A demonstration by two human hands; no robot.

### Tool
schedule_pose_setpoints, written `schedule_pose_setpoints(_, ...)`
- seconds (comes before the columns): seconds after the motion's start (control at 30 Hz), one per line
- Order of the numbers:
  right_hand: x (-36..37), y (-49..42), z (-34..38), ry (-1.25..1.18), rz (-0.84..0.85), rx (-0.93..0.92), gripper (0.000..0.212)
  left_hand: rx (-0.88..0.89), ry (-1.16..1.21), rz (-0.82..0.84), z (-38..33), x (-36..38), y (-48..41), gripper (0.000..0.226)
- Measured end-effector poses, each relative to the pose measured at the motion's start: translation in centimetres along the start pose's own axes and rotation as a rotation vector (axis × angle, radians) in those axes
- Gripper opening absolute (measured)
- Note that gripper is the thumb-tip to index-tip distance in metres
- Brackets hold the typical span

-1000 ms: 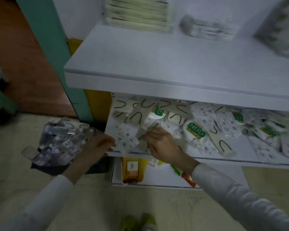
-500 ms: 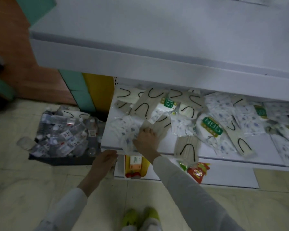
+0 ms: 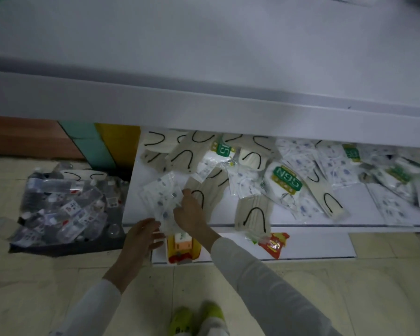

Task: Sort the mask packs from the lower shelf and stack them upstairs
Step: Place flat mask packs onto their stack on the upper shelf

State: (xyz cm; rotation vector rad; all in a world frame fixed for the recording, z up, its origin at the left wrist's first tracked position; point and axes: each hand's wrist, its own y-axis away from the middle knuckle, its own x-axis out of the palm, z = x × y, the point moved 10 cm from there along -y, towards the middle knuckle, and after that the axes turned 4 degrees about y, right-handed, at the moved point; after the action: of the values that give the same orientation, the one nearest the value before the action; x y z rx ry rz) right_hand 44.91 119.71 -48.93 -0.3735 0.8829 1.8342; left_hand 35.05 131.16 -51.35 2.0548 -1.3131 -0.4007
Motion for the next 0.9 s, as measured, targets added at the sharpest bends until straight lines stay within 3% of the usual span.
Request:
schedule_pose_setpoints(0.1, -0.9, 0.7, 0.0, -0.223, 0.019, -0.024, 0.024, 0.052, 0.045, 0.022, -1.6, 0.9, 0.3, 0.009)
schedule_pose_setpoints(0.23, -2.5, 1.8, 0.0, -0.412, 0.028, 0.014, 0.019, 0.063, 0.137, 0.032, -2.5, 2.1, 0.0, 0.026)
schedule_pose_setpoints(0.4, -2.6, 3.4, 0.0, -0.394, 0.079, 0.009, 0.026, 0.035, 0.216, 0.057, -2.1, 3.7, 0.2, 0.022)
schedule_pose_setpoints(0.47, -2.9, 4.1, -0.1, -0.366, 0.120, -0.023, 0.010, 0.069, 0.197, 0.067, -2.5, 3.8, 0.4, 0.029)
schedule_pose_setpoints(0.53, -5.5, 3.4, -1.2, -0.244, 0.038, -0.056, 0.018, 0.083, 0.174, 0.092, -2.6, 3.7, 0.3, 0.033)
schedule_pose_setpoints(0.67, -15.2, -0.1, -6.3, 0.248, -0.363, 0.066, 0.026, 0.108, 0.143, 0.068, -2.9, 2.9, 0.1, 0.031)
schedule_pose_setpoints(0.8, -17.6, -3.2, -10.9, 0.533, -0.283, 0.219, 0.032, 0.115, 0.143, 0.066, -2.5, 2.8, 0.1, 0.026)
schedule_pose_setpoints(0.9, -15.6, -4.1, -10.7, 0.820, -0.164, 0.150, 0.034, 0.091, 0.153, 0.067, -1.7, 2.8, 0.0, 0.030)
